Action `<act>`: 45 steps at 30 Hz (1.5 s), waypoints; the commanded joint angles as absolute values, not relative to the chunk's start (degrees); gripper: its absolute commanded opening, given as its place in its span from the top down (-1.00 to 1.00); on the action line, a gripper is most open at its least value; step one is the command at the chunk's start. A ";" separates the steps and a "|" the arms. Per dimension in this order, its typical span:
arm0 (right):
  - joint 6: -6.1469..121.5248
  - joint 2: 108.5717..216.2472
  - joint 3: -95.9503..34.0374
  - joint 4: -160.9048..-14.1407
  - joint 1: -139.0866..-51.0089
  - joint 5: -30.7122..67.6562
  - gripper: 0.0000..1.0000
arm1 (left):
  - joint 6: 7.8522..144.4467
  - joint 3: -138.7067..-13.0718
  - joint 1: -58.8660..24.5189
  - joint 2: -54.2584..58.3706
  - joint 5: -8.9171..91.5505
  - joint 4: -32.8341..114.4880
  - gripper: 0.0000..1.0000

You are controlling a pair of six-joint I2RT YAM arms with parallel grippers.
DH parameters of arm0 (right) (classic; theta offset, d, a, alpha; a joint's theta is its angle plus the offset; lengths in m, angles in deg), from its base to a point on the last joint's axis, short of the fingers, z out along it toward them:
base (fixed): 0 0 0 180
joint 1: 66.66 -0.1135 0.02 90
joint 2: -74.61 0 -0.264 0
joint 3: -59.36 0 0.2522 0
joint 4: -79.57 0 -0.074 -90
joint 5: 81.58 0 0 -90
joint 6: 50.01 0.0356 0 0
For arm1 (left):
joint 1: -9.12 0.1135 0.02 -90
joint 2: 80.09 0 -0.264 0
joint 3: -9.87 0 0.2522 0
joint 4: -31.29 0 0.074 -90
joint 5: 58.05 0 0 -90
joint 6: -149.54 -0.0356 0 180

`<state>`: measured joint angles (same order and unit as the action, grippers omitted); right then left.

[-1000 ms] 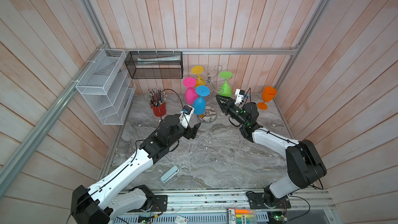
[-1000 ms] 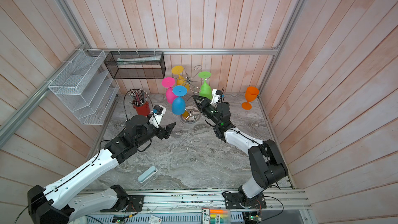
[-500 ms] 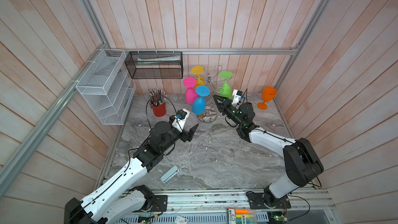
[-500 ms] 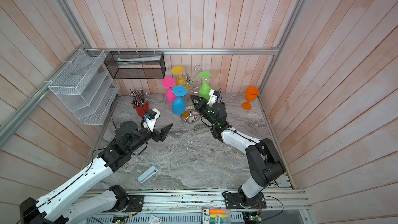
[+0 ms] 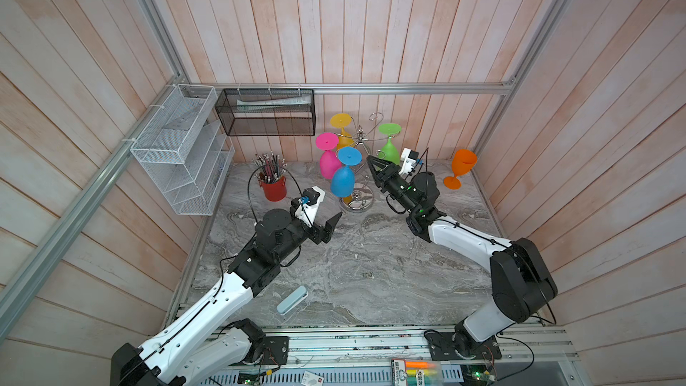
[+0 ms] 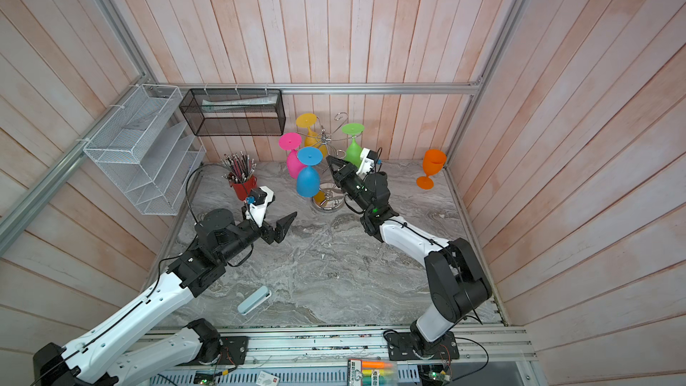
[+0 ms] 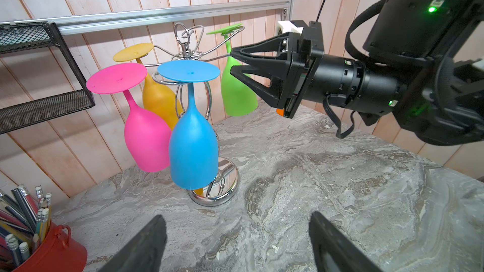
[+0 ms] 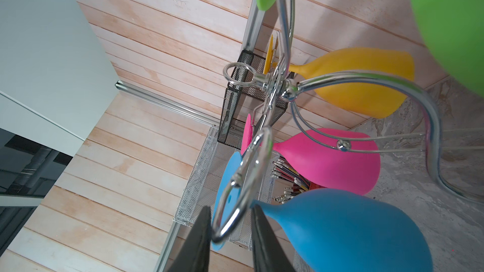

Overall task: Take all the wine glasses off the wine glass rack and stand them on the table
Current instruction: 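Move the right gripper to the blue glass foot hanging on the rack, then close the right gripper on the blue glass foot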

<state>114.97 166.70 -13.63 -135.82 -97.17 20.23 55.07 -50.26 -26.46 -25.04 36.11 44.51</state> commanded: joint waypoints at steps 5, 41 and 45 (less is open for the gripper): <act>114.91 167.91 -15.72 -135.98 -97.82 20.31 0.44 | 54.80 -49.26 -26.17 -25.67 35.69 43.79 -0.74; 113.83 175.27 -22.05 -140.15 -99.87 22.23 1.00 | 54.62 -49.59 -26.15 -22.49 34.76 44.08 -0.74; 112.87 174.21 -21.71 -140.13 -99.96 21.71 1.00 | 54.65 -49.59 -26.20 -22.19 34.67 44.08 -0.74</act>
